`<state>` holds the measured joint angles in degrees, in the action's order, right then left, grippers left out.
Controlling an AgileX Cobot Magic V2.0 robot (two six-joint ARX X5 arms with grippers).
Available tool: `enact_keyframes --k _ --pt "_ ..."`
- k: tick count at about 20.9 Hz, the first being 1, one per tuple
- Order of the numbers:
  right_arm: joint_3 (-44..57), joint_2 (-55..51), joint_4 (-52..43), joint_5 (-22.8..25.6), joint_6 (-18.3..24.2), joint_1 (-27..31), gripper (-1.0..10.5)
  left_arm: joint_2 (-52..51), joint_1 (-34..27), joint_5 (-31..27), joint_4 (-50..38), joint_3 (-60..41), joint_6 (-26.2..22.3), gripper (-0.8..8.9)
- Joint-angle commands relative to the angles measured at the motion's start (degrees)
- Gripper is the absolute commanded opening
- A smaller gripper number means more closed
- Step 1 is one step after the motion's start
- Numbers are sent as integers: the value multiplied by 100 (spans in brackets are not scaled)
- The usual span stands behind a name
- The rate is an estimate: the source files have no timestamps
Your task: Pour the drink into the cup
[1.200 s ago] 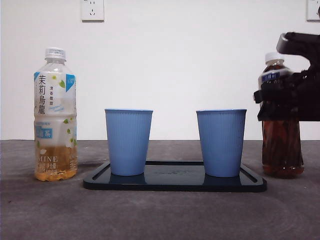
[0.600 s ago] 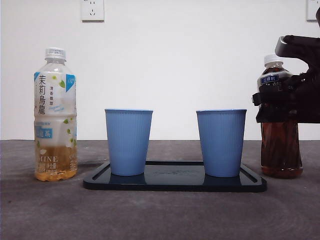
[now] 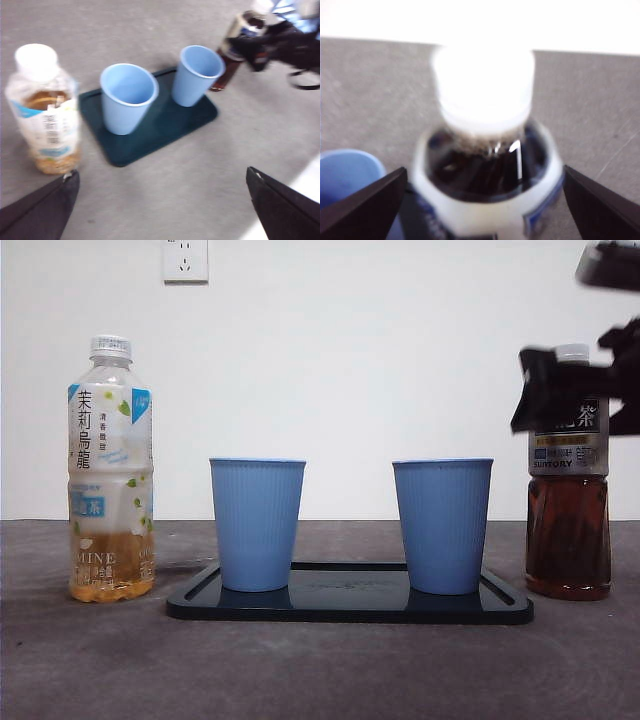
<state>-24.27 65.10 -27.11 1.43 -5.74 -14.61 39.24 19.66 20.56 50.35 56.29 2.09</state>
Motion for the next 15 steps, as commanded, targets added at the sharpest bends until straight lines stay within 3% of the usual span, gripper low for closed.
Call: enact_keyframes --k 1,7,15 --pt "-85 -525 518 -20 -212 -26 493 90 24 -179 -160 15 -168 526" --pt "-92 -1792 2050 -22 -608 -26 494 98 24 -472 -745 -498 -164 525" --pt "-529 -3230 4083 -170 -894 -26 494 116 24 -883 -2302 -1628 365 525"
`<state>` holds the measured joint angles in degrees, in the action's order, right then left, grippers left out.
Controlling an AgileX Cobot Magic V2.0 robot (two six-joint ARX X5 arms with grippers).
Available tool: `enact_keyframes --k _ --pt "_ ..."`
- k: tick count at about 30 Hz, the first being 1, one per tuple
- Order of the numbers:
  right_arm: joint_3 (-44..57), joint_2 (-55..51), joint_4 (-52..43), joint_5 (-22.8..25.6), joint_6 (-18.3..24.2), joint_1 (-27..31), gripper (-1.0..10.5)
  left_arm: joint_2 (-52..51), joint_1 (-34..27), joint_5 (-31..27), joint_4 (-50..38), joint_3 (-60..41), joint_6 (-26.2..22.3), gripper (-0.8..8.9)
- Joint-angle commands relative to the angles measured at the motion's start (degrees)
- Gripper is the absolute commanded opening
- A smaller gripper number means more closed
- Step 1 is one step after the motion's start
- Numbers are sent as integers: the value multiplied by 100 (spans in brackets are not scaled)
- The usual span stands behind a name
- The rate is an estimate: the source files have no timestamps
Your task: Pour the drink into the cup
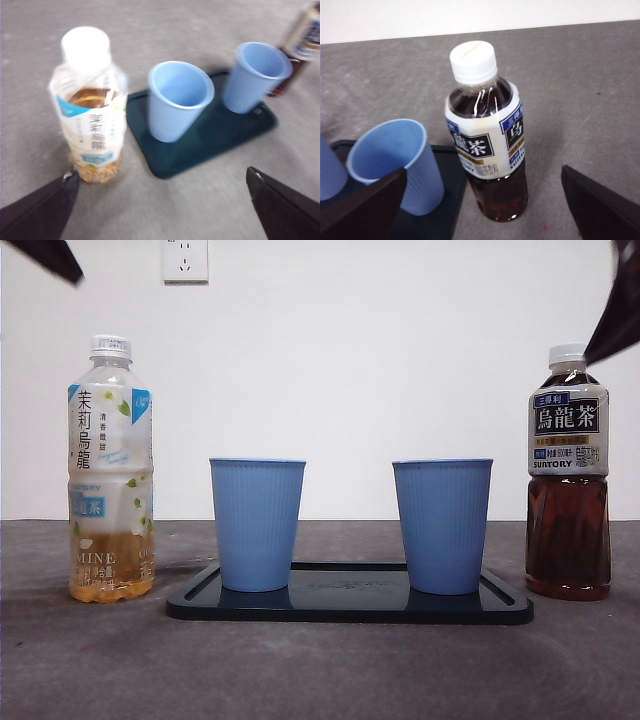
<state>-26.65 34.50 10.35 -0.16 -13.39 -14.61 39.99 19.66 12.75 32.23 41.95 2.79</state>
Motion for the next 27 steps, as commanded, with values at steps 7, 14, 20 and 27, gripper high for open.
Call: enact_keyframes --k 7,14,20,27 --pt "-1405 -481 1631 -308 -118 -24 494 181 35 -817 -2046 -1233 826 526" --pt "-2341 -468 2273 -450 22 -24 494 623 35 -1008 -3156 -1840 883 528" --pt "-2677 -468 2293 -452 83 -24 494 1279 35 -1032 -4009 -2011 789 528" --pt "-2745 -468 2299 -457 101 -24 494 2269 42 -1045 -5204 -2028 542 527"
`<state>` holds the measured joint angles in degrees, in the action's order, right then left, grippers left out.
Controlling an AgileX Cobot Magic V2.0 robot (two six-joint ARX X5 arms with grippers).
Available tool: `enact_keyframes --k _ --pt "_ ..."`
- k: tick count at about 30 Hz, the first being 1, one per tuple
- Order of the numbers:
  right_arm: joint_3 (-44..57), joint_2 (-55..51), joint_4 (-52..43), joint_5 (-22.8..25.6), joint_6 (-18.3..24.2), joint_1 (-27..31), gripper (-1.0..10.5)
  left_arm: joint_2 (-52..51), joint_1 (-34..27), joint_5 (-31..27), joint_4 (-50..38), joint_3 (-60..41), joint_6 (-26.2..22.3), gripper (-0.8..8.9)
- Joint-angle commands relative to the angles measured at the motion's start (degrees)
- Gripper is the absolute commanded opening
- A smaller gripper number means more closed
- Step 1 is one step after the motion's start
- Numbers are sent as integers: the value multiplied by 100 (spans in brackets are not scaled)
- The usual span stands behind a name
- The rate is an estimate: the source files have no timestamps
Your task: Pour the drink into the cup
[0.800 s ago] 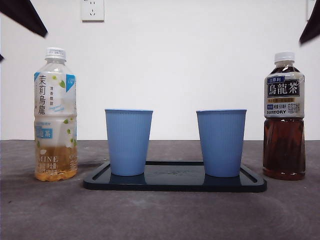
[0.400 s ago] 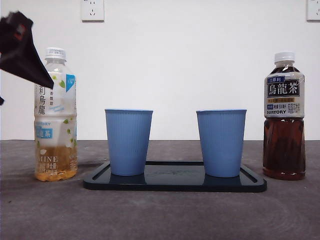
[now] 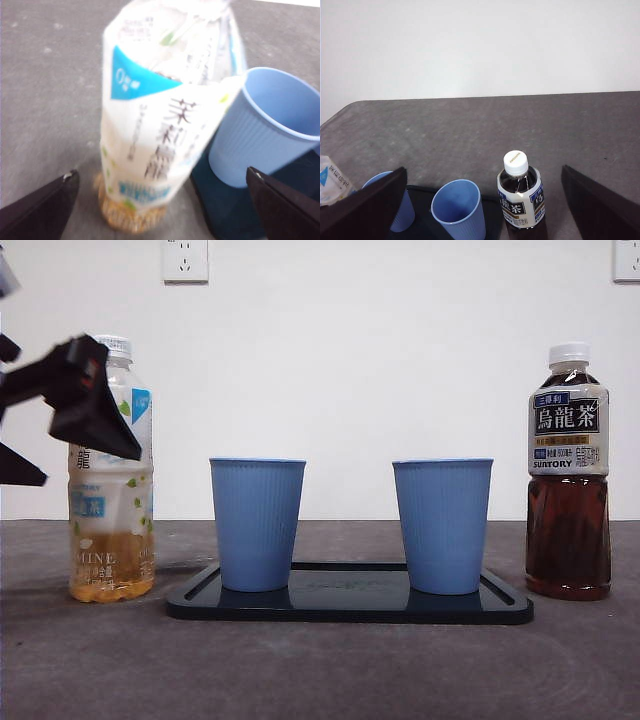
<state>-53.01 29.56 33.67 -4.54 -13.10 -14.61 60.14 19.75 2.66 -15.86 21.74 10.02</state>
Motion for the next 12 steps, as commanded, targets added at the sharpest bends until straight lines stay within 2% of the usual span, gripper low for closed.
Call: enact_keyframes --k 1,6,12 --pt "-109 26 -33 -17 72 -24 494 367 33 -52 -570 -7 -186 528" --pt "-109 26 -42 -17 90 -24 494 929 33 -166 -1316 -7 -457 528" --pt "-109 26 -63 -15 120 -24 494 1593 33 -166 -2129 -7 -485 527"
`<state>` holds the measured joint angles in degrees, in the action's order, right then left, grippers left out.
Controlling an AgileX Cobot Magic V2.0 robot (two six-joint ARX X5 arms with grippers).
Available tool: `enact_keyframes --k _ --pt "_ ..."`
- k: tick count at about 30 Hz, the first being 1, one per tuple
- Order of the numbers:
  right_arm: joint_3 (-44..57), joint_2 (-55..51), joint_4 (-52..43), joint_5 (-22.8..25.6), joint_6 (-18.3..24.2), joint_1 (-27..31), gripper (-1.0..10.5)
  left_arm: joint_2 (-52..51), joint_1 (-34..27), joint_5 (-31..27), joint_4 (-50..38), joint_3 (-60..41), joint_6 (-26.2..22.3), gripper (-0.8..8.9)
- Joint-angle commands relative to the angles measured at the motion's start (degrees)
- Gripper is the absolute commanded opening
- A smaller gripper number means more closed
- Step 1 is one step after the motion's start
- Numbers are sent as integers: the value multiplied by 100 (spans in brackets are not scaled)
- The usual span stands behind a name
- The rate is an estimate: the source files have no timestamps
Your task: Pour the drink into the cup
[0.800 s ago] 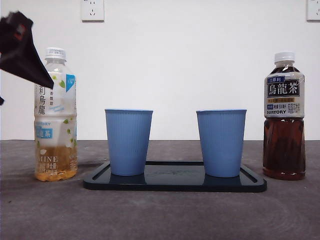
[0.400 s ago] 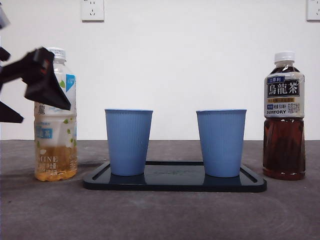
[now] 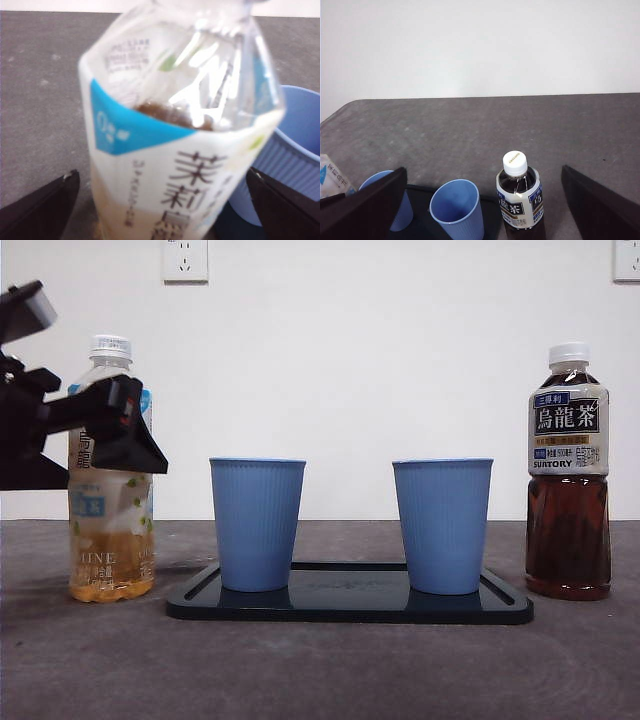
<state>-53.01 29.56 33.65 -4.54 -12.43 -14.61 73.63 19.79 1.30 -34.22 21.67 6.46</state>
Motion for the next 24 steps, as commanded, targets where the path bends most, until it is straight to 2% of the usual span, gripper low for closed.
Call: enact_keyframes --k 1,9,14,19,24 --pt "-109 26 -61 -15 55 -24 493 343 28 -31 -422 0 -131 527" --pt "-109 26 -59 -17 87 -24 493 1032 26 -37 -1340 0 -129 523" --pt "-109 26 -55 -15 94 -24 493 1150 26 -284 -1676 0 -232 383" --pt "-109 26 -55 -17 129 -24 494 1147 26 -289 -1716 0 -308 271" --pt "-109 26 -52 -17 138 -24 493 1117 55 -286 -1716 0 -348 235"
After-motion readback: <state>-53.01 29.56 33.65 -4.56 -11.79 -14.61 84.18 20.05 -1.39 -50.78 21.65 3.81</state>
